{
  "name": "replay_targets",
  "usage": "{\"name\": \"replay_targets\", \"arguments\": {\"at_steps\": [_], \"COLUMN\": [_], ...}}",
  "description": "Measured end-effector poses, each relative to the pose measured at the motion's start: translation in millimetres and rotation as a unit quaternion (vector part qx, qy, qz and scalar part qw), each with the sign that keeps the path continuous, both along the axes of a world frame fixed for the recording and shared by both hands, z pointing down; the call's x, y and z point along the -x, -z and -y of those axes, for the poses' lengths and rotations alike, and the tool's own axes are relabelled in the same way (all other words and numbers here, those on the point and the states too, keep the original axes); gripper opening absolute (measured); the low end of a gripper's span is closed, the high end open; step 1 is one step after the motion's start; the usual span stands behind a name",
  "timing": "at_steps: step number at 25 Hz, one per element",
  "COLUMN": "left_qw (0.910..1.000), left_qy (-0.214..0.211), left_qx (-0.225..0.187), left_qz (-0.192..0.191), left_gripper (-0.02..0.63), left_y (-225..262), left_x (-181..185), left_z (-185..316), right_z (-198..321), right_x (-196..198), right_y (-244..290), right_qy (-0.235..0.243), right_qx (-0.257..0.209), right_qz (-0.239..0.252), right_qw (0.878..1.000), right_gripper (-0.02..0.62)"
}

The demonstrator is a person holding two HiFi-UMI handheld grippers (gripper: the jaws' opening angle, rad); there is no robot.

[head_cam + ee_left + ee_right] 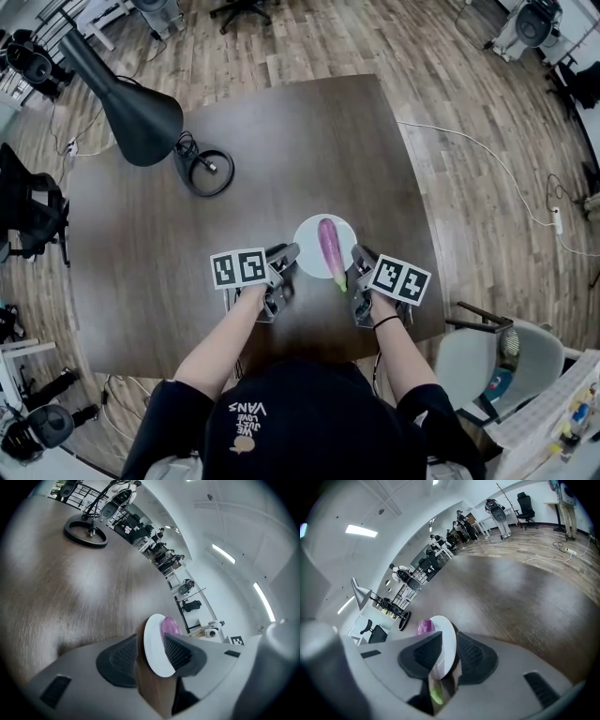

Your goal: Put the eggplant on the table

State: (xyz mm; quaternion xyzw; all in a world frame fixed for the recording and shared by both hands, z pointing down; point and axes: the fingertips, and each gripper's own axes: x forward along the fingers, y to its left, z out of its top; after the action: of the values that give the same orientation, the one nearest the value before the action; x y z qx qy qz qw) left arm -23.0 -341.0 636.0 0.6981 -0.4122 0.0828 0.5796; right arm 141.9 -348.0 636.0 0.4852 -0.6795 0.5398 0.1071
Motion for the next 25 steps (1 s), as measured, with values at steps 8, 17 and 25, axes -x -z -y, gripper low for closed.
{"name": "replay_targets", "arguments": {"at_steps": [8,17,25], "left_qw": [0.9964,0.9837,0.9678], "left_qy": [-0.012,-0.01,-0.038], "left_qx": [-0.083,-0.175,-0.244], "left_qz": [0.012,0.039,0.047], "left_gripper": [0.137,0.013,0.011], "left_y": [39.0,81.7,121.0], "left_x": [-6.0,10.4,12.0], "left_z": [1.2,-21.4,-63.7], "right_z": [-4.2,-32.5,-78.4], "right_x": [0.9,3.8,14.9], "right_y": [32.7,76.9,112.2], "right_qy": [-0.002,-0.005,-0.006], "right_qx": [-0.062,-0.142,-0.196], "right_qz": [-0.018,-0.055,-0.062], "right_qw": [0.998,0.988,0.979], "right_gripper": [0.043,0.02,0.018]}}
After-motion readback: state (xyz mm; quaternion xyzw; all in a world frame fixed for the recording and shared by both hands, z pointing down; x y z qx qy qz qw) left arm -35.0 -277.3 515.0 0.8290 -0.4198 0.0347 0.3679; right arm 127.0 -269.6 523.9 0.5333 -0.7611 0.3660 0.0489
